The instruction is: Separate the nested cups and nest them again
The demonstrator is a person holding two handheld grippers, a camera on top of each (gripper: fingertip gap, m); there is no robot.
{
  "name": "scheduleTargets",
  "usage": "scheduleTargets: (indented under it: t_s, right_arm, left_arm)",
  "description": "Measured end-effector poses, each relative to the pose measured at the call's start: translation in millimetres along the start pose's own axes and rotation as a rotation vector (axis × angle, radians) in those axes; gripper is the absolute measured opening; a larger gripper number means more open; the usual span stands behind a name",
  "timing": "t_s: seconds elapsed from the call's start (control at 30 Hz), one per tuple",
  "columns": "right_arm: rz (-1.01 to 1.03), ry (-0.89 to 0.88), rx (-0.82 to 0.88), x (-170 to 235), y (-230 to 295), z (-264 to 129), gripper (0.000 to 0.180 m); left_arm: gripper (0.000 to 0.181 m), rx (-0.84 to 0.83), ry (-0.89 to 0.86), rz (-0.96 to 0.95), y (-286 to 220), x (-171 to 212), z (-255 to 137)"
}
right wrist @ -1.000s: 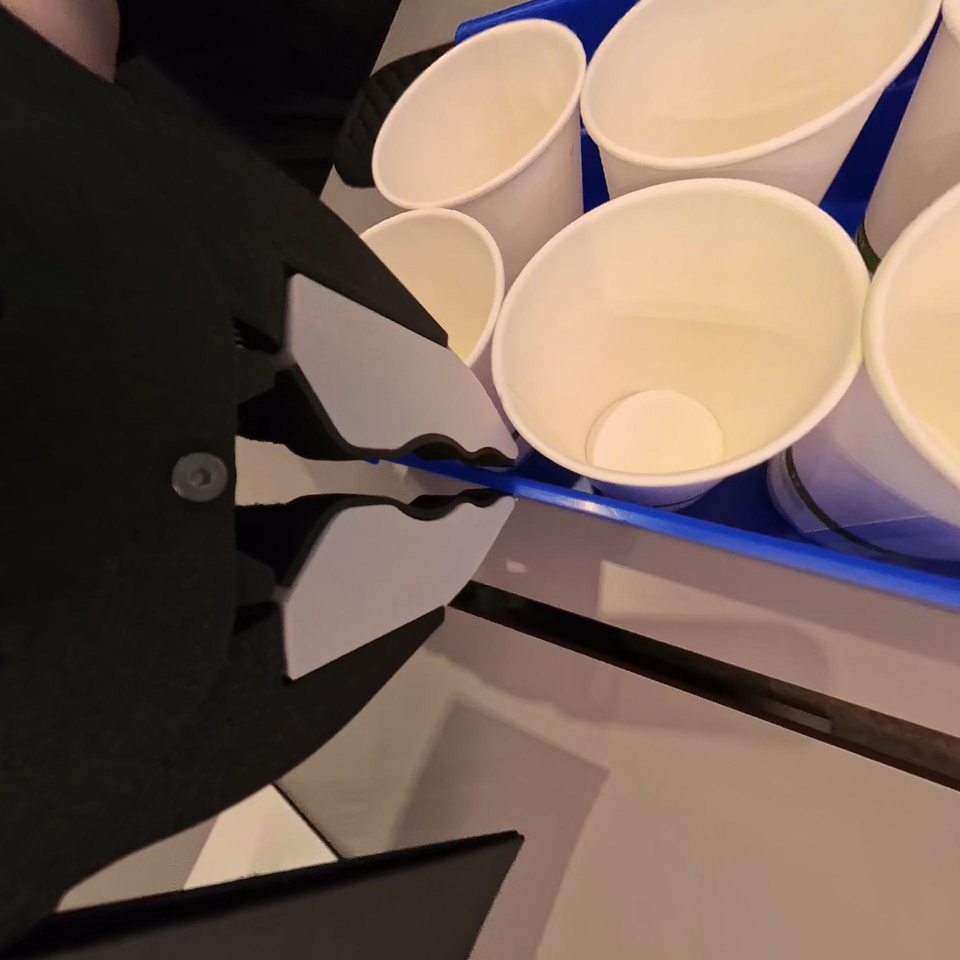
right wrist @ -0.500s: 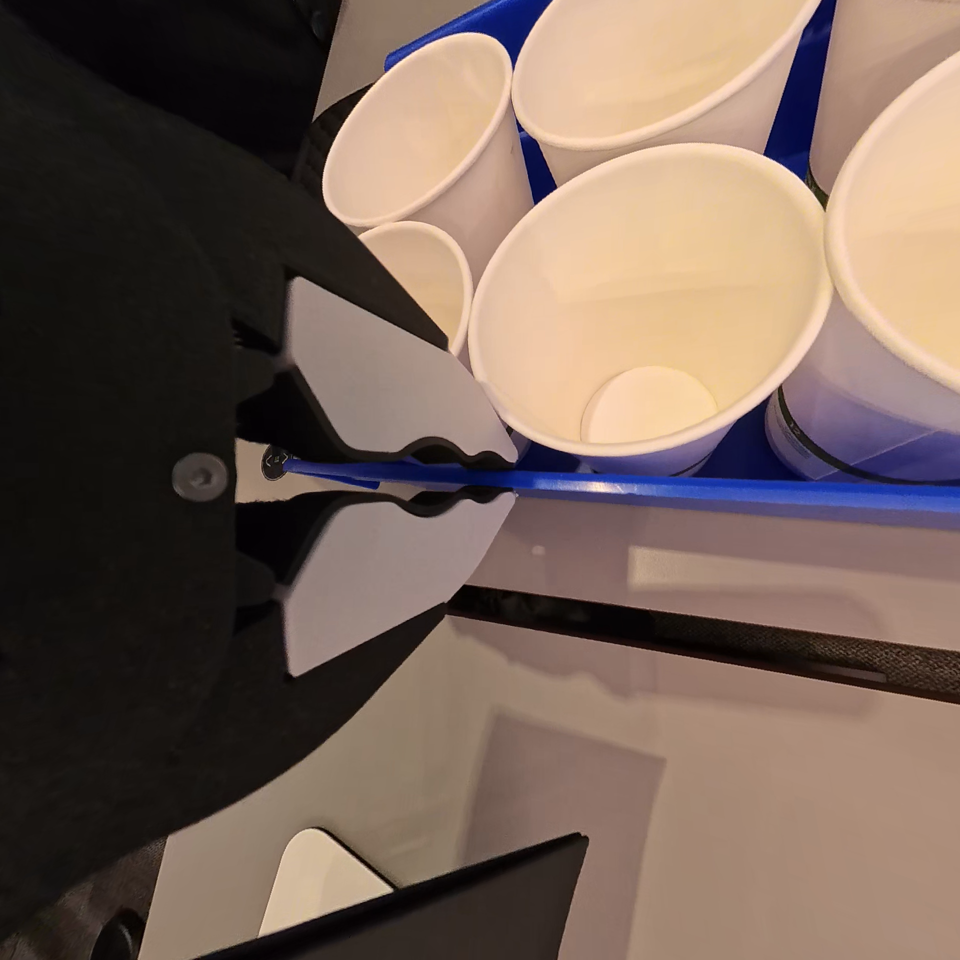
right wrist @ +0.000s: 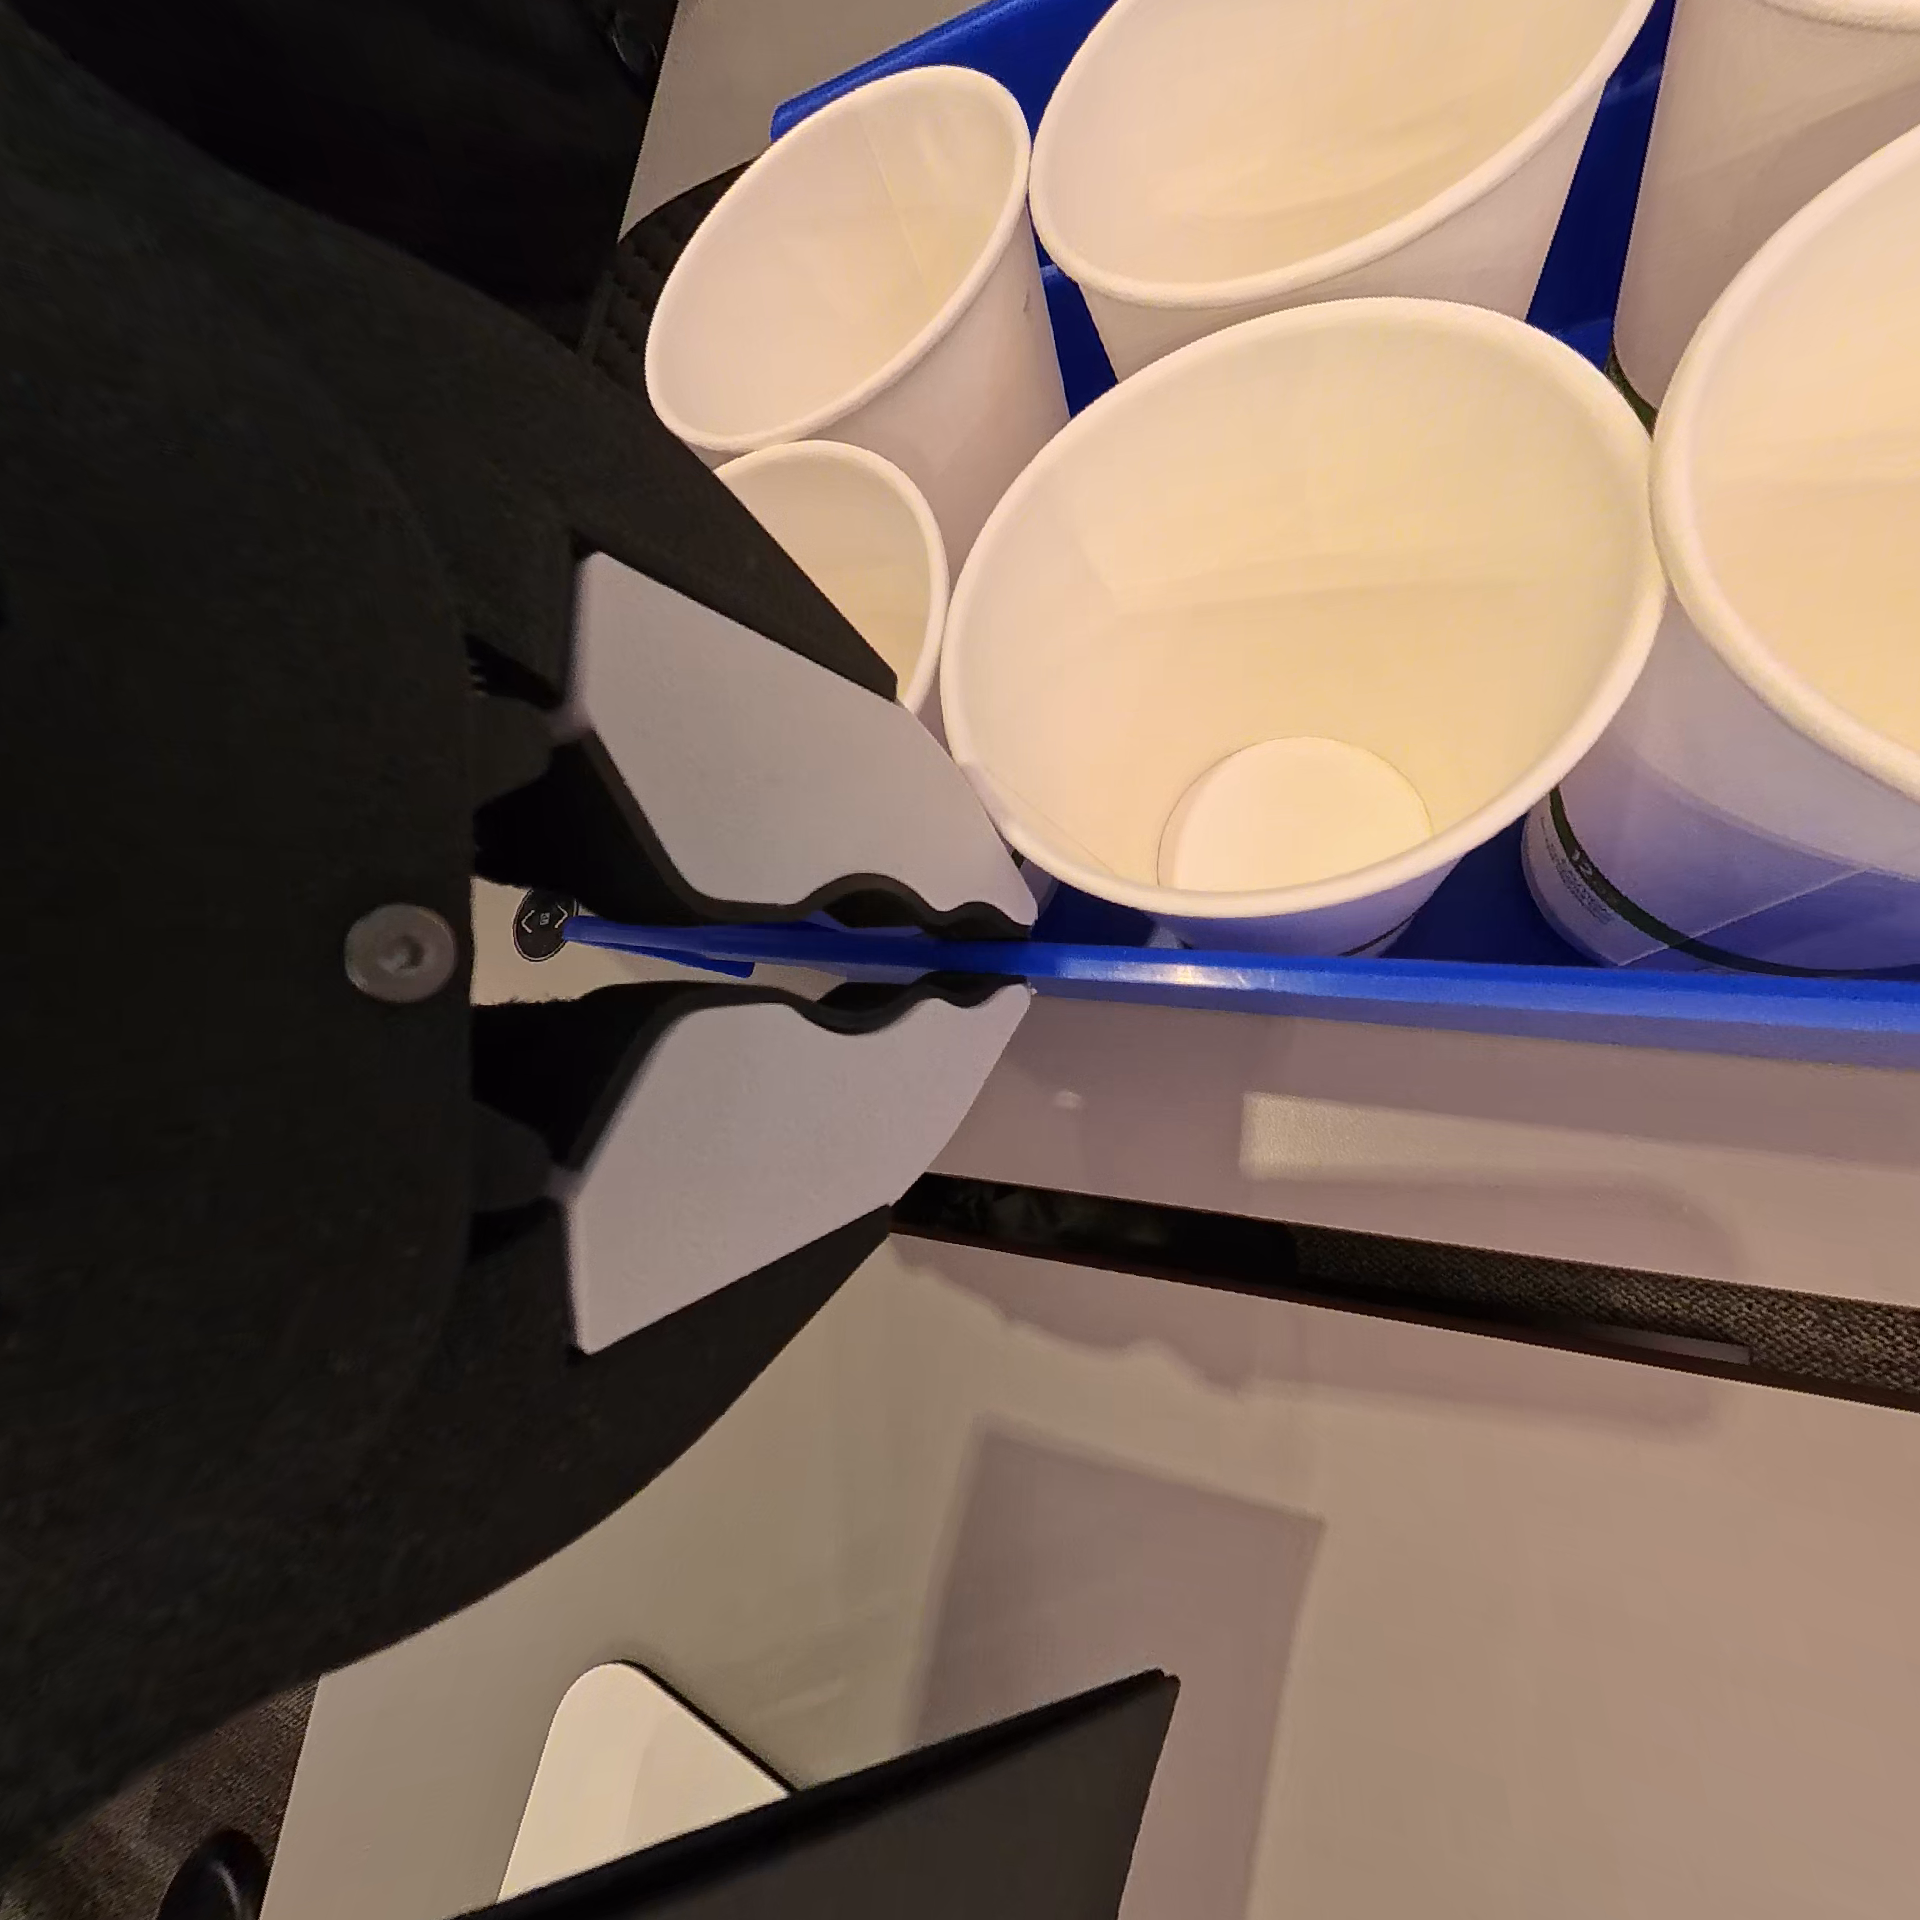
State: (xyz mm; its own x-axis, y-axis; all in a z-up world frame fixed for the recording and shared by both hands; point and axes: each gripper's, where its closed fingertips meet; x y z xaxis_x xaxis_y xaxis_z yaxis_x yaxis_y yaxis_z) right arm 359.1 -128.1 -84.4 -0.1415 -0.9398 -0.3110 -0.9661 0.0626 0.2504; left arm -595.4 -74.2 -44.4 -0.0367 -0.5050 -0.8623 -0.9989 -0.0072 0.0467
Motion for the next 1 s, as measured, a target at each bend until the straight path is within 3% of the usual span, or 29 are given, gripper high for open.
scheduleTargets:
  t_s: [0.17,0.3,0.4,0.73,1.0]
  right_arm:
    - [0.001,0.007,0.007,0.8,0.7,-0.1,0.005]
    - [-0.006,0.012,0.010,1.8,1.9,0.0,0.005]
    - [-0.002,0.007,0.008,2.0,2.2,0.0,0.005]
    - [-0.009,0.014,0.013,3.4,3.5,-0.1,0.005]
    - [-0.005,0.027,0.026,4.3,3.8,-0.2,0.005]
  left_arm:
    - [0.067,0.142,0.042,-0.099,-23.1,2.1,1.3]
    - [0.058,0.088,0.174,0.008,-24.8,22.6,13.8]
    - [0.008,0.066,0.241,0.115,-28.9,34.8,25.7]
    - [0.007,0.053,0.242,0.191,-67.8,19.8,50.3]
    - [0.011,0.138,0.212,0.129,-151.2,16.2,49.7]
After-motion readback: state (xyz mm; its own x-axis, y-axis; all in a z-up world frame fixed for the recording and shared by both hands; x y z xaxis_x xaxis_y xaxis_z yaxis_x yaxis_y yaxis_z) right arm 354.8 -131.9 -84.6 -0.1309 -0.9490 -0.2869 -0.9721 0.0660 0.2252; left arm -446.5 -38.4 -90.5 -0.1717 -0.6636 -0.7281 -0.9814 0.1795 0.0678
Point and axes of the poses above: each gripper's, where its closed fingertips meet, z out along the fingers, x out of its underside, y = z × x across the jaws, and after that the axes turned 10 degrees about -y, right-handed
